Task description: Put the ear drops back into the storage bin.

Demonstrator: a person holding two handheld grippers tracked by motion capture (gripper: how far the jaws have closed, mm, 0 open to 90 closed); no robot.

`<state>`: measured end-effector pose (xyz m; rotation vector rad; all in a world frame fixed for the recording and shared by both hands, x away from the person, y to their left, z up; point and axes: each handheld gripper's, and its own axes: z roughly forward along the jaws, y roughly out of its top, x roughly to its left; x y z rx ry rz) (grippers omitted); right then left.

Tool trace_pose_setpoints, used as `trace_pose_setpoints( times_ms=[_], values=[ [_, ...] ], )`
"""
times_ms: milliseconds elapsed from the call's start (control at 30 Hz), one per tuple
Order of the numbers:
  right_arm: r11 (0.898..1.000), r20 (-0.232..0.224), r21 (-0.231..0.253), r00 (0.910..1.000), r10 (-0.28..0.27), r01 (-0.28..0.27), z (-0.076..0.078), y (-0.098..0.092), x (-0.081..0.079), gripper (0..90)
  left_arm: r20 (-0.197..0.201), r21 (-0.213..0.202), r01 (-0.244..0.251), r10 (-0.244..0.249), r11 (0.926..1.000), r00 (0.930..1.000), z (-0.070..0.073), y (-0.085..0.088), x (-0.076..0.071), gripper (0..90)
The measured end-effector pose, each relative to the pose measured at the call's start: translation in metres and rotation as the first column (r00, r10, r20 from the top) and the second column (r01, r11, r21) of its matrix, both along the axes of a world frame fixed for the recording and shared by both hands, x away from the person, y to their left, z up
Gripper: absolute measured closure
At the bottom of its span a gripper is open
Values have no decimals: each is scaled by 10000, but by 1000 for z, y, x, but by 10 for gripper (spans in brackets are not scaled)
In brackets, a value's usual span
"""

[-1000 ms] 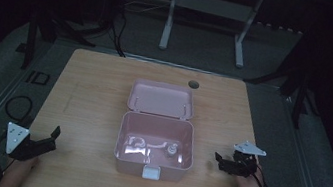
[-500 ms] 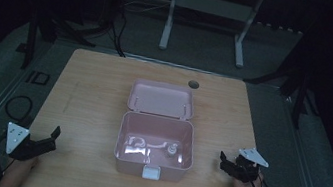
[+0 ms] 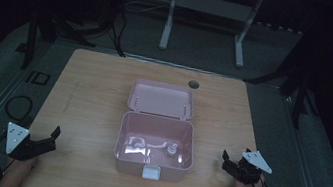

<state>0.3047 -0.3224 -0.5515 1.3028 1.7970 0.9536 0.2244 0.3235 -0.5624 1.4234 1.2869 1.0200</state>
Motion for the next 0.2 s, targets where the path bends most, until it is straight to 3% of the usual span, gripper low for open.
trace_pose_setpoints(
  times_ms=[200],
  values=[
    [10000,-108,-61,9999,-17,16,-1,1,0,137,15,-13,8,-8,10000,10000,0,0,0,4]
  ],
)
